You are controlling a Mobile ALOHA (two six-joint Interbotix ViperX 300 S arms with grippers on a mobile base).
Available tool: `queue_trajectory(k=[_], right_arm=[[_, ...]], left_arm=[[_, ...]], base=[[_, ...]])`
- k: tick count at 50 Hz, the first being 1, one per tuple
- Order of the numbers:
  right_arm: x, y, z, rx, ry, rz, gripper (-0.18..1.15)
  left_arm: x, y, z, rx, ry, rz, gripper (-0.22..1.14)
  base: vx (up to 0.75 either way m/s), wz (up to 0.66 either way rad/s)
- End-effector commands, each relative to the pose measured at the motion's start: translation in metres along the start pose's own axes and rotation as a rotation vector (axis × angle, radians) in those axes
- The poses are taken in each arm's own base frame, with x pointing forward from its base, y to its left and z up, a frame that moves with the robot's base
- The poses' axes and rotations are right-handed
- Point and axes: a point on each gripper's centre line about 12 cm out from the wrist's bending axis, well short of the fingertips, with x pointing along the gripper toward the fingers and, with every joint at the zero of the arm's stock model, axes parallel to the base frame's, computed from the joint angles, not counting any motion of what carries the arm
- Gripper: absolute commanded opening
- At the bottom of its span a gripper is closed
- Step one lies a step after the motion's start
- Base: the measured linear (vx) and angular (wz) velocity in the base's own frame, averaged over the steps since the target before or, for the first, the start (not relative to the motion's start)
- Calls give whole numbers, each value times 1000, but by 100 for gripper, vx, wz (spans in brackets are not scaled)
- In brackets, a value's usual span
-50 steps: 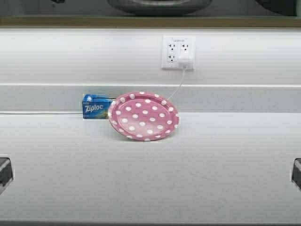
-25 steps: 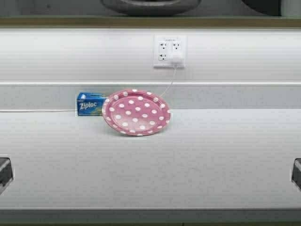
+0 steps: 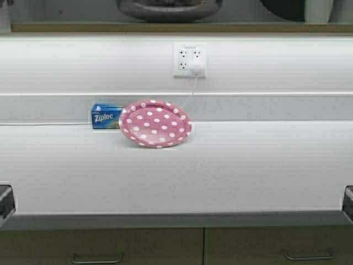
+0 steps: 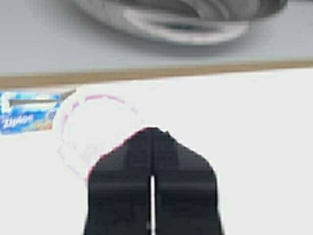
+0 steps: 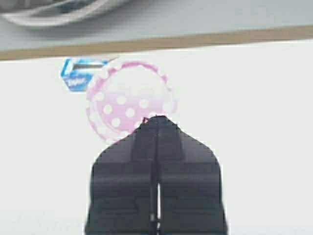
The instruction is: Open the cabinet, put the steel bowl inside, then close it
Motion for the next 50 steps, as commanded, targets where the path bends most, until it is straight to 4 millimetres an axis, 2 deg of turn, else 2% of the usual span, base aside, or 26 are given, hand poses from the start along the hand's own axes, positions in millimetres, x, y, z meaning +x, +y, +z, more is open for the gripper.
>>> queue_trajectory(k=[1, 9, 18, 23, 27, 37, 44, 50], right_arm=[[-4, -1, 2, -6, -8, -5, 8], [-4, -9, 1, -7, -6, -28, 8], [-9, -9, 3, -31, -8, -35, 8], [-13, -11, 3, -40, 12, -57, 8], [-24, -14, 3, -63, 24, -83, 8], [-68, -30, 21, -133, -19, -186, 8], [-105, -57, 45, -127, -133, -320, 8], [-123, -90, 65, -144, -182, -482, 8]], left_arm=[[-3, 0, -2, 17, -3, -2, 4], [1, 0, -4, -1, -3, 0, 4], [0, 4, -5, -37, 1, 15, 4], [-3, 17, -1, -54, -6, 53, 4], [-9, 31, -1, -68, 10, 93, 4], [-40, 79, 14, -97, 6, 244, 4], [-75, 107, 38, -81, -32, 355, 4], [-106, 122, 66, -10, -62, 441, 4]], base=[[-21, 4], [-26, 3], [-30, 3], [-24, -1], [-20, -3], [-20, -6], [-20, -9], [-16, -7]])
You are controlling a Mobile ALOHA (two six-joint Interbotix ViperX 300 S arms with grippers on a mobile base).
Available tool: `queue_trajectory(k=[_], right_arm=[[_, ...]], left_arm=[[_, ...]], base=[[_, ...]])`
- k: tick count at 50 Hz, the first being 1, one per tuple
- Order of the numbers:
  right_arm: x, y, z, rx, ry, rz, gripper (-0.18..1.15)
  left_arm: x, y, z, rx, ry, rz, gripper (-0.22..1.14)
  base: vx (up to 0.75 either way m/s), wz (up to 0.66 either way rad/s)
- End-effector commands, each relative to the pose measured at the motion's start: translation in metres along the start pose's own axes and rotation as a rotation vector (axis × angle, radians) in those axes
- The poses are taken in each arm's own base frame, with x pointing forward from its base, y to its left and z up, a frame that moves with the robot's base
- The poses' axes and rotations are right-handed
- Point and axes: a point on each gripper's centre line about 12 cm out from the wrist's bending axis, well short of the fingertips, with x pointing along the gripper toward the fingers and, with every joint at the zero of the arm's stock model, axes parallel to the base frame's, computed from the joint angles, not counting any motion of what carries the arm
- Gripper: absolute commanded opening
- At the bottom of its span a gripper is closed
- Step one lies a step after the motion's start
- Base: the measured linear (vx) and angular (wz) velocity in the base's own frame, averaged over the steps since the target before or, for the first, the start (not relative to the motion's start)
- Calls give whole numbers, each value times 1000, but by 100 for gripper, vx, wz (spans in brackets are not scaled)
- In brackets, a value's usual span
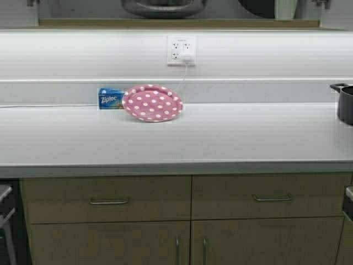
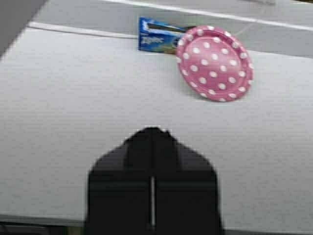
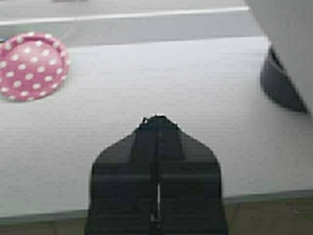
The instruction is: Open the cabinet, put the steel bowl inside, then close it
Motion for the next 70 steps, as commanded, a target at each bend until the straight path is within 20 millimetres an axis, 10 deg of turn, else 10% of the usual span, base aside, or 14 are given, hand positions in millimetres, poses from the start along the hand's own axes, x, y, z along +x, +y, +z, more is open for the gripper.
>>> queue_trajectory(k=[1, 18, 29, 56, 70], right_arm=[[-5, -40, 25, -12, -59, -167, 8], [-16, -114, 80, 14, -201, -440, 7], [19, -141, 122, 14, -219, -475, 7], [93, -205, 140, 50, -161, -551, 7], [112, -194, 134, 76, -142, -503, 7]], left_arm=[[-26, 21, 39, 53, -71, 82, 4], [-77, 79, 122, 66, -214, 343, 4], [-65, 110, 164, 55, -251, 429, 4], [-3, 173, 173, -36, -231, 496, 4], [6, 148, 173, -46, -233, 424, 4]], base=[[-15, -5], [-12, 1], [-8, 2], [-4, 0], [0, 0]])
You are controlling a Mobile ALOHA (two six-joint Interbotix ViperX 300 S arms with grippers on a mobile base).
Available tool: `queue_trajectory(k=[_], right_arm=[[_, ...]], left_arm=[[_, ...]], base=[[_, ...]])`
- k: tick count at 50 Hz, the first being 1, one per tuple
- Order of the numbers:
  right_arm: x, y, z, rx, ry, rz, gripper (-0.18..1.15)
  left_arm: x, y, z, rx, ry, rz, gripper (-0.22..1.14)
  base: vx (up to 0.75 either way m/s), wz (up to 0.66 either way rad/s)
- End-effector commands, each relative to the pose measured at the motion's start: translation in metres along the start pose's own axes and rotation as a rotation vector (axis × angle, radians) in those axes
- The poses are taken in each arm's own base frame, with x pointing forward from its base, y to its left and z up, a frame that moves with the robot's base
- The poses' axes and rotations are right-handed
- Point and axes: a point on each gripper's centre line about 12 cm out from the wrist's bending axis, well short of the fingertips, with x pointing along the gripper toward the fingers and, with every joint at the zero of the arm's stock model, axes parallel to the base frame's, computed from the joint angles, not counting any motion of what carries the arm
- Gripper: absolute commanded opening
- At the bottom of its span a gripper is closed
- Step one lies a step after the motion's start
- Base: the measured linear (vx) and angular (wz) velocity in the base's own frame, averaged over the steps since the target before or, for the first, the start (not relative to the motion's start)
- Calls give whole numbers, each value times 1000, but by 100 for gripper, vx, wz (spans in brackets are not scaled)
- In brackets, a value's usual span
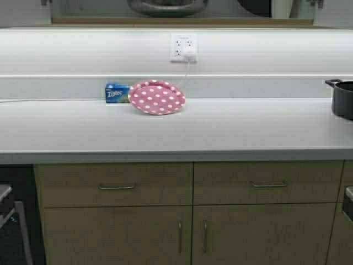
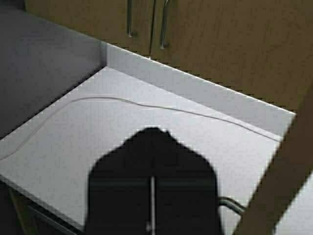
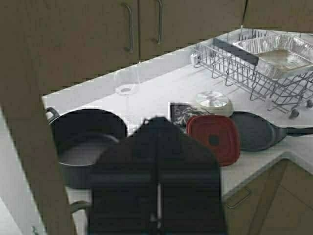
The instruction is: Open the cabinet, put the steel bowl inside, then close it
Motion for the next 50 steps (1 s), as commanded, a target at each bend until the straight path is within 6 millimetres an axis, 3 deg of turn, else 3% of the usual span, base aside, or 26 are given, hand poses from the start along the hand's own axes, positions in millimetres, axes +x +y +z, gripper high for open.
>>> queue_trajectory(k=[1, 16, 29, 36, 43, 50], right_arm=[[-1, 12, 9, 2, -22, 30, 7], [11, 17, -3, -4, 7, 39, 7], [23, 28, -14, -12, 27, 64, 7], [17, 41, -15, -18, 28, 94, 7], [5, 59, -9, -21, 12, 140, 7], [-25, 100, -4, -42, -11, 251, 7]], left_arm=[[-9, -21, 16, 10, -49, -53, 4], [-11, -50, 14, 14, -45, -132, 4], [-27, -84, 15, 27, -51, -228, 4], [-52, -106, 16, 43, -72, -302, 4], [-80, -99, 20, 46, -111, -305, 4], [-95, -94, 16, 55, -131, -305, 4]], base=[[1, -1], [0, 0], [0, 0], [0, 1], [0, 0], [0, -1]])
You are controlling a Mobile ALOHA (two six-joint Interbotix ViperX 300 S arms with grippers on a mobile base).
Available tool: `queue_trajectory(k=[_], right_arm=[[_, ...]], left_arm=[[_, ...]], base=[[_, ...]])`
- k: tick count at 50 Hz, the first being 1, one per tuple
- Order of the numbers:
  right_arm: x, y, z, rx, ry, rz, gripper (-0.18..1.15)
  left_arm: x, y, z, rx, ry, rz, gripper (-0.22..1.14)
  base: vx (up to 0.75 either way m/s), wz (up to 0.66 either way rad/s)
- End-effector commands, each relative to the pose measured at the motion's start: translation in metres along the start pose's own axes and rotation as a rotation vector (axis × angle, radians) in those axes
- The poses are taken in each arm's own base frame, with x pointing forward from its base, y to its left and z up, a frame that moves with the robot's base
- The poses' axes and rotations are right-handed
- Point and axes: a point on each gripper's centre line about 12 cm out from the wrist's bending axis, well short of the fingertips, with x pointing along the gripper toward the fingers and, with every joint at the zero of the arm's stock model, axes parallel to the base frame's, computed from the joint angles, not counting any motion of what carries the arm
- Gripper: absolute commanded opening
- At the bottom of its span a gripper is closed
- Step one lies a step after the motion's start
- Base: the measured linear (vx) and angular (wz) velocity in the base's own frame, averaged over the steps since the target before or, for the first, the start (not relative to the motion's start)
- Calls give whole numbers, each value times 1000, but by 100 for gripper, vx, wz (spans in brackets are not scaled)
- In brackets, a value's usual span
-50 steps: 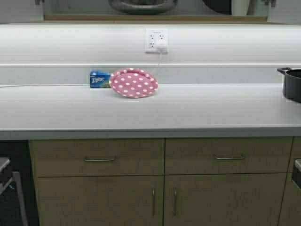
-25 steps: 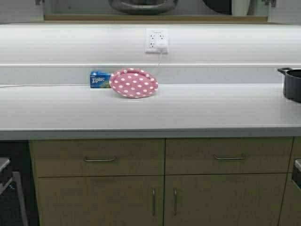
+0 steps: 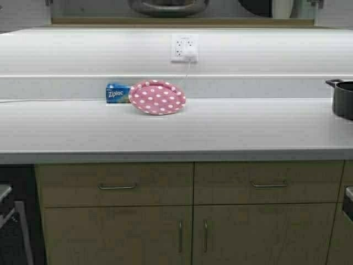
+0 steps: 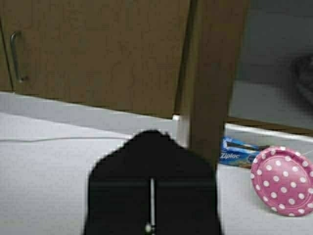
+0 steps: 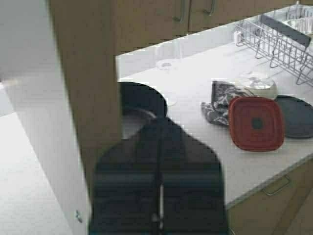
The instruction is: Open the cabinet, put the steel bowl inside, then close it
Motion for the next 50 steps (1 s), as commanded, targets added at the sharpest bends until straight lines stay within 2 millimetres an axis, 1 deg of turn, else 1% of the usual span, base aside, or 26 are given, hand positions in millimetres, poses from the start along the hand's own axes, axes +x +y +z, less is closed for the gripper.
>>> queue_trajectory(k=[1, 4, 7, 10, 14, 19, 23, 28, 33, 40, 44, 50], right_arm=[[-36, 55, 21, -29, -73, 142, 7], [-51, 70, 23, -54, -87, 187, 7], [-66, 82, 24, -72, -101, 224, 7], [-79, 86, 26, -80, -114, 243, 7], [-94, 84, 24, -78, -122, 254, 7], [-107, 86, 16, -81, -115, 271, 7], [-115, 90, 4, -87, -97, 293, 7], [-128, 96, -9, -96, -79, 326, 7], [-146, 111, -24, -112, -65, 395, 7], [-170, 130, -38, -127, -58, 487, 7], [-177, 136, -43, -133, -53, 519, 7], [-180, 142, -47, -135, -44, 541, 7]], left_arm=[[-16, 0, 5, 6, -38, 2, 4], [-17, 0, 1, 5, -31, 2, 4], [-16, 1, -4, 4, -17, 5, 4], [-14, 1, -10, 4, -3, 4, 4], [-11, 0, -16, 6, 14, -1, 4], [-3, -8, -22, 5, 33, -26, 4], [4, -23, -26, 10, 49, -71, 4], [15, -51, -31, 18, 60, -151, 4], [25, -77, -36, 29, 74, -219, 4], [37, -111, -40, 43, 84, -300, 4], [46, -127, -41, 46, 87, -333, 4], [60, -150, -42, 47, 87, -376, 4]], base=[[0, 0], [0, 0], [0, 0], [0, 0], [0, 0], [0, 1], [0, 0], [0, 0], [0, 0], [2, -2], [3, -1], [4, -1]])
